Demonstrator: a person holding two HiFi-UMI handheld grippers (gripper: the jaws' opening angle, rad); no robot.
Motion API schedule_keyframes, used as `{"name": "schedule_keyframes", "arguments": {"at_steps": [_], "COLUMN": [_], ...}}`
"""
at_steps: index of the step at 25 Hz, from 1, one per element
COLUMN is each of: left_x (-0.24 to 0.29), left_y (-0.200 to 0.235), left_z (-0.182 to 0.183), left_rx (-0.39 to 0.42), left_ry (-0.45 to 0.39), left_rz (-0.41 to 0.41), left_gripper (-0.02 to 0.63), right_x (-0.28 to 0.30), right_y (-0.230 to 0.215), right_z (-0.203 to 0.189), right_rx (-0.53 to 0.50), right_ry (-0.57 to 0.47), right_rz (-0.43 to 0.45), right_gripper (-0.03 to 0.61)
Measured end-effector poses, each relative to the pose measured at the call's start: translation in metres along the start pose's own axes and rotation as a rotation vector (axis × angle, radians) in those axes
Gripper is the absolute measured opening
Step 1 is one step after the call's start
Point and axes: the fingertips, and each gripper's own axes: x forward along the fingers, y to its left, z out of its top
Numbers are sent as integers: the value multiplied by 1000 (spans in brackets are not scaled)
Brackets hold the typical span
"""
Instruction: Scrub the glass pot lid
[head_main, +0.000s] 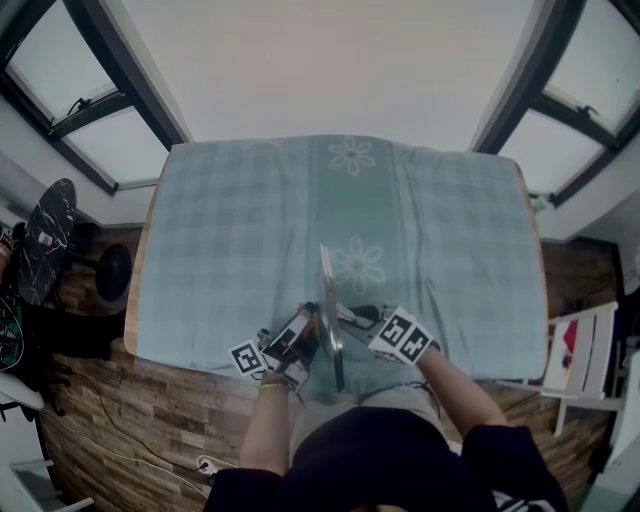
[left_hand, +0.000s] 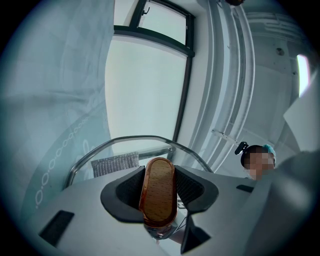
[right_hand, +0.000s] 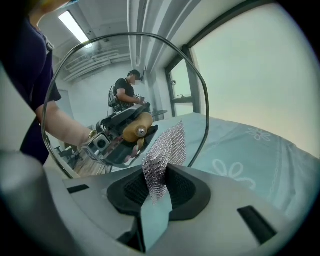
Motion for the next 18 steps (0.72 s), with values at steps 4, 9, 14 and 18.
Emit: {"name": "schedule_keyframes", "arguments": {"at_steps": [4, 9, 14, 18], "left_x": [0, -1, -1, -1], "left_y": [0, -1, 0, 0], "left_z": [0, 0, 1, 2], "left_rx": [-3, -3, -5, -8], "left_ry": [0, -4, -6, -10], "left_rz": [3, 0, 2, 1], "left_gripper": [172, 172, 172, 172], "right_x": [2, 5, 5, 5], "right_y": [9, 21, 30, 38], "right_z": [-7, -16, -20, -23], "right_rx": [13, 25, 34, 32], "right_ry": [15, 34, 43, 45], "right_rz": [24, 47, 67, 82], "right_gripper": [83, 83, 83, 83]}}
